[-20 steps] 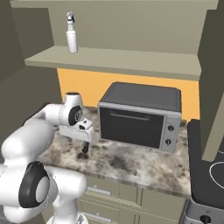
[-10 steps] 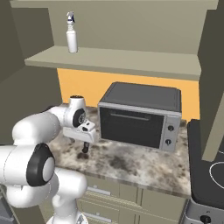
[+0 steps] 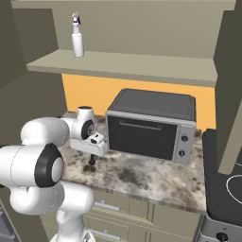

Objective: Move the cutting board and knife to the sink. Then move spray from the cabinet to the counter.

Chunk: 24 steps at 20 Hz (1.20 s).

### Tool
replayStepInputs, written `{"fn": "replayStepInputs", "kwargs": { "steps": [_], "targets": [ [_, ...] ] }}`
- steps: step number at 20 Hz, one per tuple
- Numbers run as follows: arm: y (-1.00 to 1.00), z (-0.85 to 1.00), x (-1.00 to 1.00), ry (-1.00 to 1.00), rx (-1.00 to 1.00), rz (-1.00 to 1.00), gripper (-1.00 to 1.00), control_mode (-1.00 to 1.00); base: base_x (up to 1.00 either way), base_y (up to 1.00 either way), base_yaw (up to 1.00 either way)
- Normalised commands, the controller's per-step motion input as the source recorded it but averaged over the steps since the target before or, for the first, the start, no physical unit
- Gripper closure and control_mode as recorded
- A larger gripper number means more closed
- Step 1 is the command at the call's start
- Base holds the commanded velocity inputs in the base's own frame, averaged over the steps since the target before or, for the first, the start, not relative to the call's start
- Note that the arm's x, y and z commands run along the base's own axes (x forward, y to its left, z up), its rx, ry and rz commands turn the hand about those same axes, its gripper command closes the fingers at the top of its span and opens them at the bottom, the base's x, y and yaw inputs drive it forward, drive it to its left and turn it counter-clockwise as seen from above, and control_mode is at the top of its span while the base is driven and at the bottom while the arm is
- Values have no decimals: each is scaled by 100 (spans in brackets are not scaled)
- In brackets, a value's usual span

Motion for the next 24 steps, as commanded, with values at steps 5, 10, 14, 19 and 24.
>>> {"fn": "replayStepInputs", "kwargs": {
  "steps": [5, 10, 14, 19, 24],
  "targets": [
    [0, -11, 5, -2, 0, 0, -100, -100, 0, 0, 0],
    [0, -7, 5, -6, 0, 0, -100, -100, 0, 0, 0],
    [3, -4, 1, -10, 0, 0, -100, -100, 0, 0, 0],
    [4, -7, 2, -10, 0, 0, -100, -100, 0, 0, 0],
    [1, -9, 7, -7, 0, 0, -100, -100, 0, 0, 0]
  ]
}}
